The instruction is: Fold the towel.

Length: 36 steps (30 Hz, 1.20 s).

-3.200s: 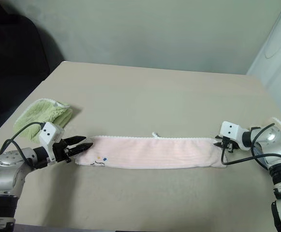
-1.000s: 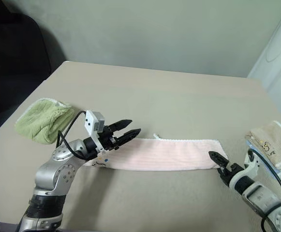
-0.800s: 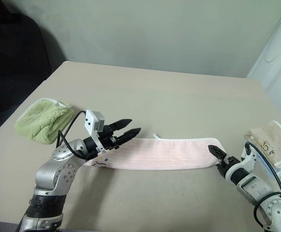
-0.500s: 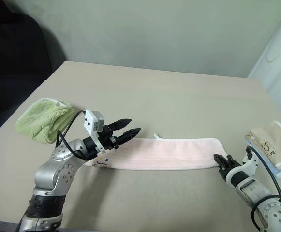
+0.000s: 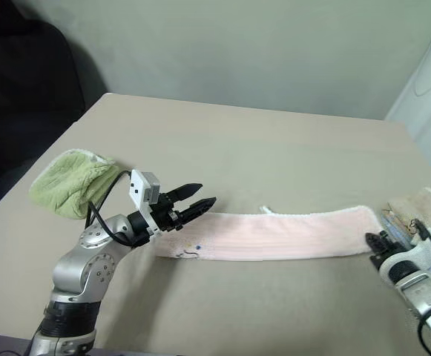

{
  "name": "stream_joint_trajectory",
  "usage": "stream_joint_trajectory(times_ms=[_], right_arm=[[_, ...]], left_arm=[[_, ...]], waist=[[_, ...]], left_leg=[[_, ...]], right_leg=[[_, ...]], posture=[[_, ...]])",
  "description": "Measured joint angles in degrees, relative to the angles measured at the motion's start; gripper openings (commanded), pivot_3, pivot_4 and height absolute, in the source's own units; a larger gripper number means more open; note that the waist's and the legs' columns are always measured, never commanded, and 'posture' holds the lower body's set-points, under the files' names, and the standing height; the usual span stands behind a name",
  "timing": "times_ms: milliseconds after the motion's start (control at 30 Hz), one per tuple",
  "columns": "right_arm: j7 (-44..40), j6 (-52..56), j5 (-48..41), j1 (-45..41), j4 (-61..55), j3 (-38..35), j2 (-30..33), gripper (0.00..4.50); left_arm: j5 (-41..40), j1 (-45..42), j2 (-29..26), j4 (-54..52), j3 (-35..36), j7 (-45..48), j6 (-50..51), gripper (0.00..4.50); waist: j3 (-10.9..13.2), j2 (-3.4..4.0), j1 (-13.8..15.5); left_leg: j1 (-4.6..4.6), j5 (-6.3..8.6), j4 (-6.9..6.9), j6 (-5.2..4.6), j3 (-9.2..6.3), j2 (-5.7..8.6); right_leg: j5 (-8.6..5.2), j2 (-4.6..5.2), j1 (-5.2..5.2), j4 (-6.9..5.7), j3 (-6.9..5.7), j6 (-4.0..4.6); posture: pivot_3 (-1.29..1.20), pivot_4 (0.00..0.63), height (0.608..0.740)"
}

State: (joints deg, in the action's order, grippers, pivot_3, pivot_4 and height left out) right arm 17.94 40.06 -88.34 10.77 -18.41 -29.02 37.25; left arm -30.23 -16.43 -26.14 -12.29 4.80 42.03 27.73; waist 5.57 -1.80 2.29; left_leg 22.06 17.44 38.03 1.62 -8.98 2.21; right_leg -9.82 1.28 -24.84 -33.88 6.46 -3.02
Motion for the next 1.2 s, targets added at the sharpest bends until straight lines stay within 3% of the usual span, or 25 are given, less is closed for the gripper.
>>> stream_joint_trajectory(times_ms=[200, 333, 467, 633, 1000, 1133, 1200], right_arm=[[-16.1, 3.1, 13.7, -2.2, -7.0, 3.6, 13.9, 0.01], [-25.5, 5.4, 22.9, -7.1, -14.4, 14.7, 19.8, 0.01], [-29.9, 7.5, 28.8, -12.7, -16.0, 24.3, 19.2, 0.01], [-30.4, 10.9, 32.9, -21.2, -14.3, 32.6, 11.4, 0.01], [-33.6, 15.7, 38.7, -22.3, -11.7, 36.6, 6.2, 0.01], [-34.5, 16.6, 39.9, -22.1, -11.5, 36.6, 4.3, 0.90], [-35.0, 16.8, 40.1, -21.5, -11.4, 36.5, 3.5, 1.64]], left_arm=[[0.1, -0.2, 0.5, 0.1, -0.7, 0.0, 0.0, 3.21], [0.1, -0.2, 0.9, 0.1, -1.0, -0.1, 0.0, 3.21], [0.1, -0.2, 1.7, 0.1, -1.0, -0.7, -0.1, 3.21], [0.2, -0.2, 2.4, 0.1, -1.0, -1.3, -0.1, 3.21], [0.3, 0.2, 2.4, 0.0, -0.9, -2.1, -0.1, 3.21], [0.3, 0.2, 2.4, 0.0, -0.9, -2.1, -0.2, 3.21], [0.3, 0.2, 2.4, 0.0, -0.9, -2.1, -0.2, 3.21]], waist=[[0.0, 0.20, -0.6], [0.0, 0.18, -0.9], [0.1, 0.20, -0.9], [0.1, 0.09, -0.7], [0.1, 0.04, -0.4], [0.1, 0.02, -0.4], [0.1, 0.02, -0.4]], left_leg=[[0.04, -0.01, -0.05, 0.04, 0.07, -0.08], [-0.04, -0.09, -0.04, 0.10, 0.10, -0.17], [-0.13, -0.27, 0.07, 0.03, 0.10, -0.10], [-0.12, -0.36, 0.10, -0.01, 0.04, -0.04], [-0.12, -0.39, 0.07, 0.05, -0.03, -0.03], [-0.12, -0.42, 0.07, 0.09, -0.03, -0.03], [-0.11, -0.43, 0.06, 0.10, -0.04, -0.03]], right_leg=[[-0.01, -0.05, 0.01, -0.04, -0.05, -0.01], [0.00, -0.13, 0.06, -0.04, -0.09, -0.01], [0.13, -0.08, -0.01, -0.02, -0.03, 0.18], [0.28, -0.07, 0.04, 0.01, -0.02, 0.21], [0.43, -0.06, 0.05, 0.00, -0.05, 0.45], [0.42, -0.06, 0.04, 0.00, -0.05, 0.43], [0.41, -0.06, 0.04, 0.00, -0.05, 0.42]], posture=[[0.00, 0.150, 0.740], [0.00, 0.150, 0.740], [0.00, 0.150, 0.740], [0.00, 0.150, 0.740], [0.00, 0.150, 0.740], [0.00, 0.150, 0.740], [0.00, 0.150, 0.740]])
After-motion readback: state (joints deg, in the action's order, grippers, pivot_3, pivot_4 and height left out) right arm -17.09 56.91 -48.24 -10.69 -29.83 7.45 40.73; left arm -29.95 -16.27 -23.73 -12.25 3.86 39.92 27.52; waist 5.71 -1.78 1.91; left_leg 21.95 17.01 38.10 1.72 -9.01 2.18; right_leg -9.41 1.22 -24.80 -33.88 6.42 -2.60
